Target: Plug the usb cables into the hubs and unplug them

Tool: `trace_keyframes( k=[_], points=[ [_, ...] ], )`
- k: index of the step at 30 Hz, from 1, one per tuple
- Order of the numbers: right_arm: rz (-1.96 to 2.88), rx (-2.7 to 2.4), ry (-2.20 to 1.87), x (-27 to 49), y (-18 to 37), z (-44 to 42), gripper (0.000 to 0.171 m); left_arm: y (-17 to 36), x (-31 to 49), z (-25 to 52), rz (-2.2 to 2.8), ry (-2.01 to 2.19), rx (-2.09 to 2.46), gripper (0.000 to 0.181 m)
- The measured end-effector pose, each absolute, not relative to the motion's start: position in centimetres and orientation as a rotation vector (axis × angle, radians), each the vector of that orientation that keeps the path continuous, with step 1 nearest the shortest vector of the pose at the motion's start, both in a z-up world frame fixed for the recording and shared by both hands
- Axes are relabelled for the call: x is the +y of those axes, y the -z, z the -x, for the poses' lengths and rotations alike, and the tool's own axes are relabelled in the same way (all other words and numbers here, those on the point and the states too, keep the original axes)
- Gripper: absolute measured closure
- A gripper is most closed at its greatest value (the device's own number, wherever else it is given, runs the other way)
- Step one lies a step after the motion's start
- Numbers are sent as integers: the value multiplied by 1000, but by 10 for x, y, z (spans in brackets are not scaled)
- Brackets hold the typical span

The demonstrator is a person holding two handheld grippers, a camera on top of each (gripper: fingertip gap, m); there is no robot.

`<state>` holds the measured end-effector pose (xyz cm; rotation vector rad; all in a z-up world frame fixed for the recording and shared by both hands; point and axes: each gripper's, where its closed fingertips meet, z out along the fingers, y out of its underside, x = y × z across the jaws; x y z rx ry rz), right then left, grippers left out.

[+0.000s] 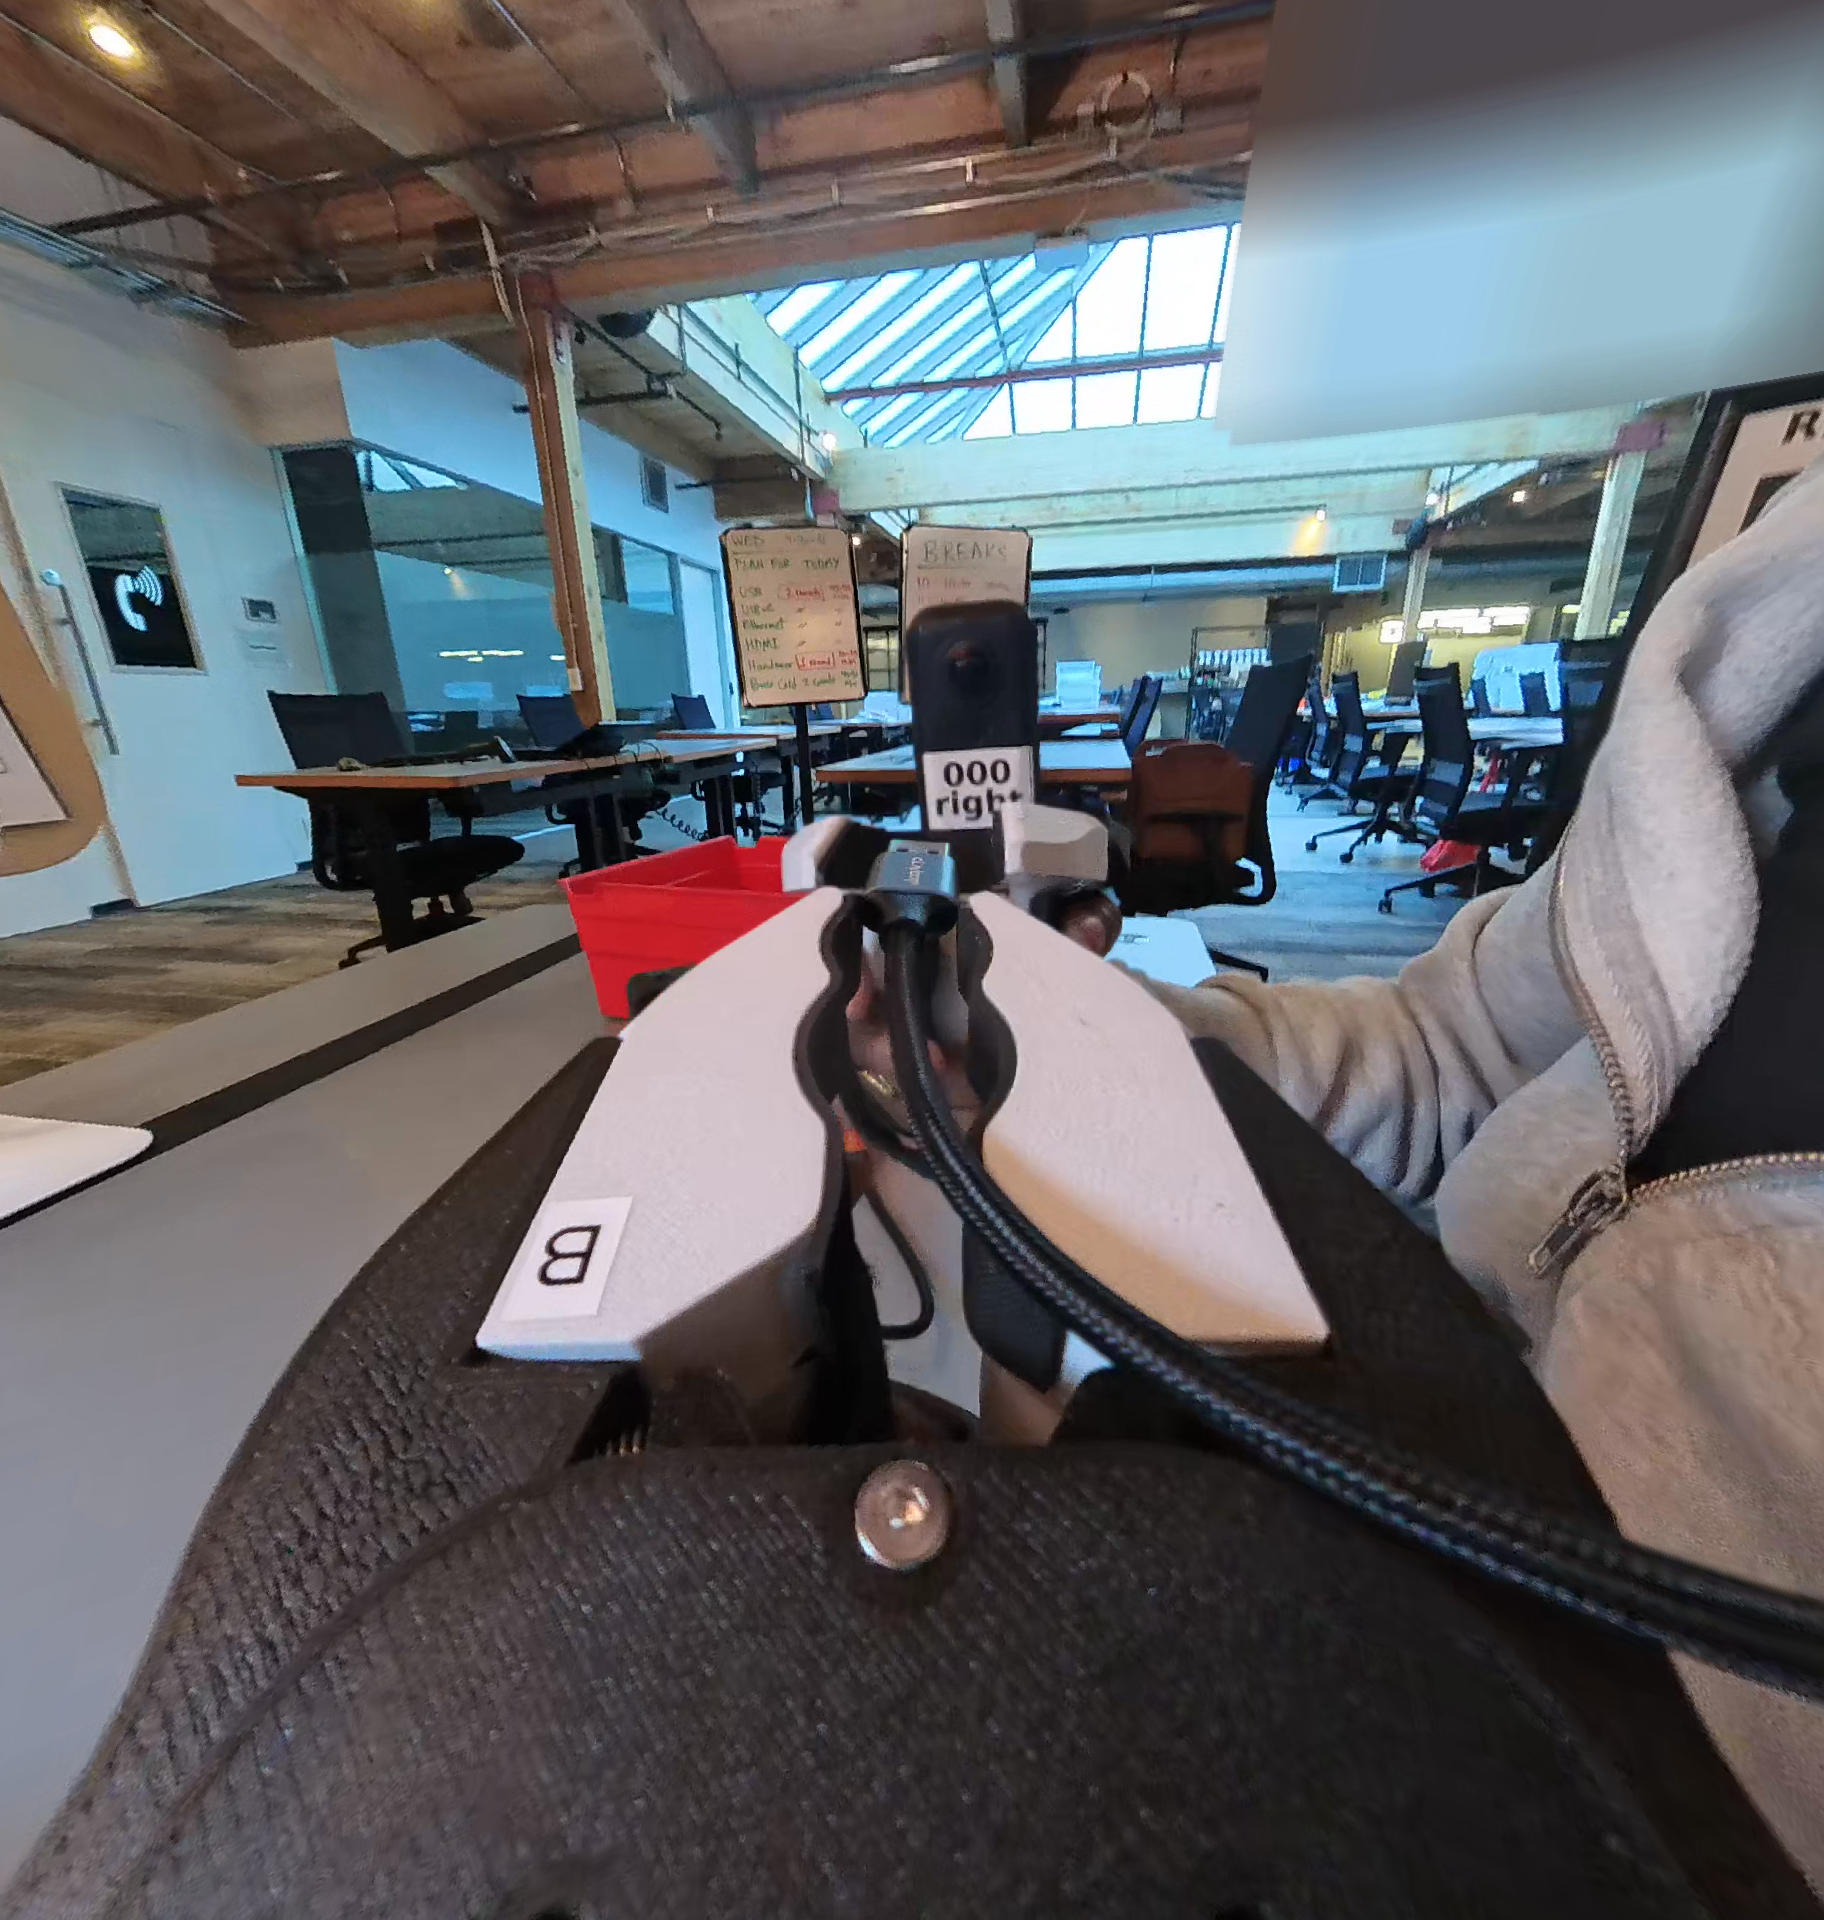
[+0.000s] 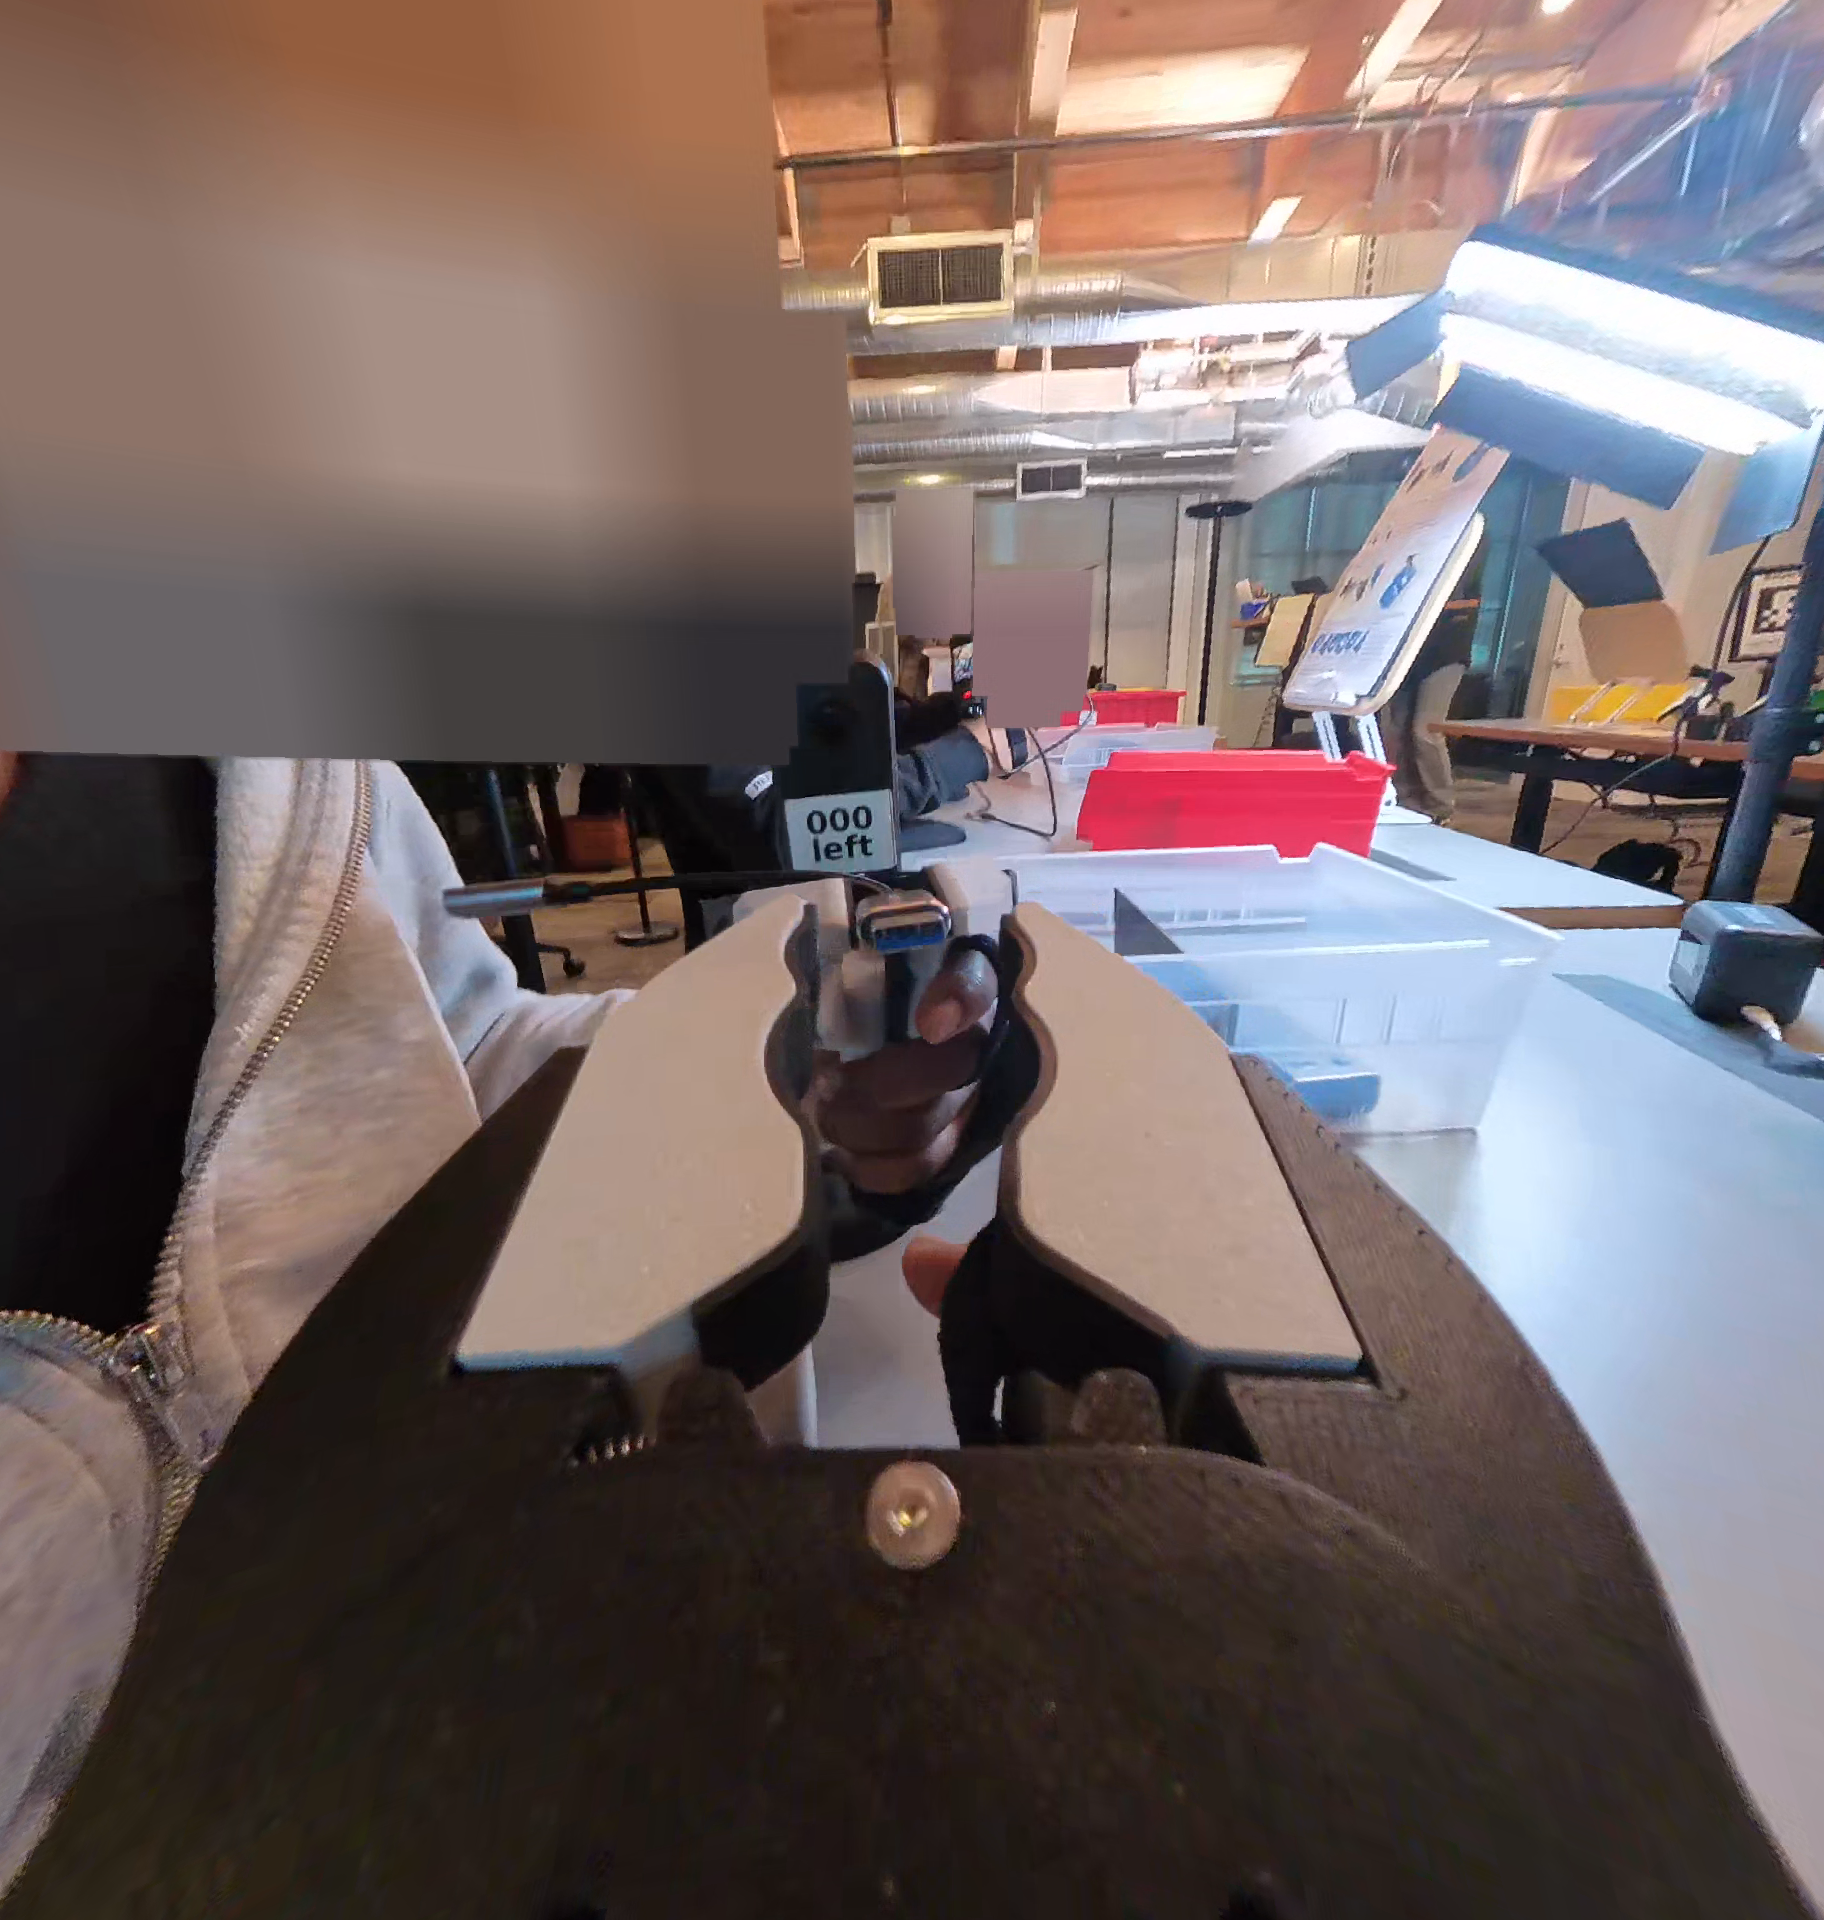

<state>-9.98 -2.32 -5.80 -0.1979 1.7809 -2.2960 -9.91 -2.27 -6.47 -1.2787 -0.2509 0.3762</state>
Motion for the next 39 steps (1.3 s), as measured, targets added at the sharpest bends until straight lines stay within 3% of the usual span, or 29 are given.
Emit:
trace_keyframes(
  k=[5, 12, 32, 35, 39],
  points=[
    [243, 1860, 2323, -27, 64, 98, 153, 69, -21, 101, 1299, -367, -257, 164],
    [271, 1841, 2273, -26, 68, 94, 154, 72, -16, 94, 1305, -271, -244, 157],
    [214, 1900, 2189, -27, 74, 100, 154, 76, -19, 102, 1325, -330, -283, 164],
    [98, 1930, 2414, -3, 45, 128, 133, 78, -27, 112, 1320, -371, -351, 164],
    [-534, 2063, 2716, 65, 21, 206, 111, 81, -33, 121, 1321, -399, -411, 164]
  ],
)
